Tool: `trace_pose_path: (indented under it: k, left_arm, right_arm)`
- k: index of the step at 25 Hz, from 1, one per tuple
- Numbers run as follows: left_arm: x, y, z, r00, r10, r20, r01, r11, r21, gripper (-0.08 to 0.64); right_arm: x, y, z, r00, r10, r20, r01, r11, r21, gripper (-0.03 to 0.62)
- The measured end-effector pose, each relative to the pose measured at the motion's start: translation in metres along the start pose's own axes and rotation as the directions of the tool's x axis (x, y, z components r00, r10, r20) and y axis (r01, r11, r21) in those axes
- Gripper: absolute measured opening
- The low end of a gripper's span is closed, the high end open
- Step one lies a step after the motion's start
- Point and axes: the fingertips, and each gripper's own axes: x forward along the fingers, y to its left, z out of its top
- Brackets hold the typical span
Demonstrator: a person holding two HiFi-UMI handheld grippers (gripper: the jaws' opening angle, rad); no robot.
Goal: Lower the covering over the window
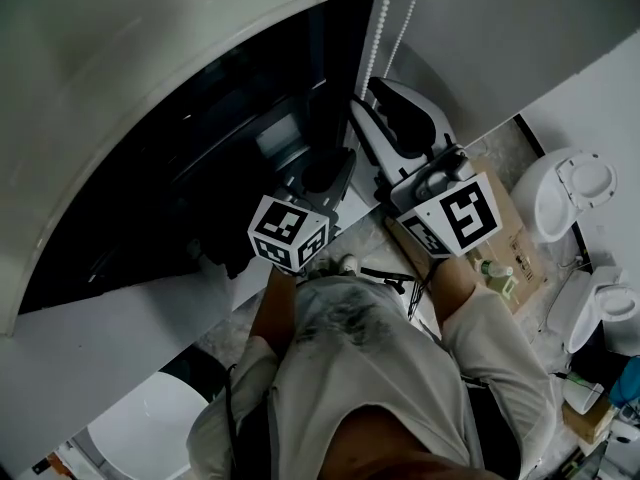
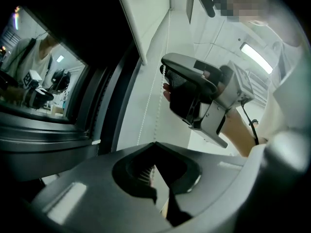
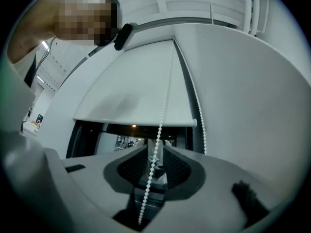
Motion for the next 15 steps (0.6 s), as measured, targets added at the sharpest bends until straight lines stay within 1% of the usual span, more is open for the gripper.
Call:
trace_pose_path:
  k: [4, 6, 11, 15]
  left_arm:
    - [-0.001, -0.001, 0.0, 1.0, -0.001, 0.0, 0.001, 1.0, 0.009, 0.009]
    - [-0.002, -0.001, 0.001, 1.0, -0.003, 0.001, 0.003, 1.0, 0.014, 0.009]
    - [-0.003, -0.004, 0.001, 1.0, -0.018, 0.006, 0.017, 1.0, 0.018, 0.013]
    - [-0.006, -0.003, 0.004, 1.0, -0.012, 0.022, 0.011, 1.0, 0.018, 0.017]
  right_arm:
    - [0.002, -0.004, -0.001, 1.0, -0.03, 0.0, 0.03, 1.0, -0.009, 0.046]
    - [0.004, -0.004, -0.002, 0.999, -0.04, -0.005, 0.039, 0.999, -0.016, 0.026]
    - [0.005, -0.003, -0.004, 0.999, -0.049, -0.013, 0.048, 0.998, -0.03, 0.018]
    - [0.004, -0.002, -0.012, 0.998, -0.044, -0.034, 0.045, 0.999, 0.009, 0.018]
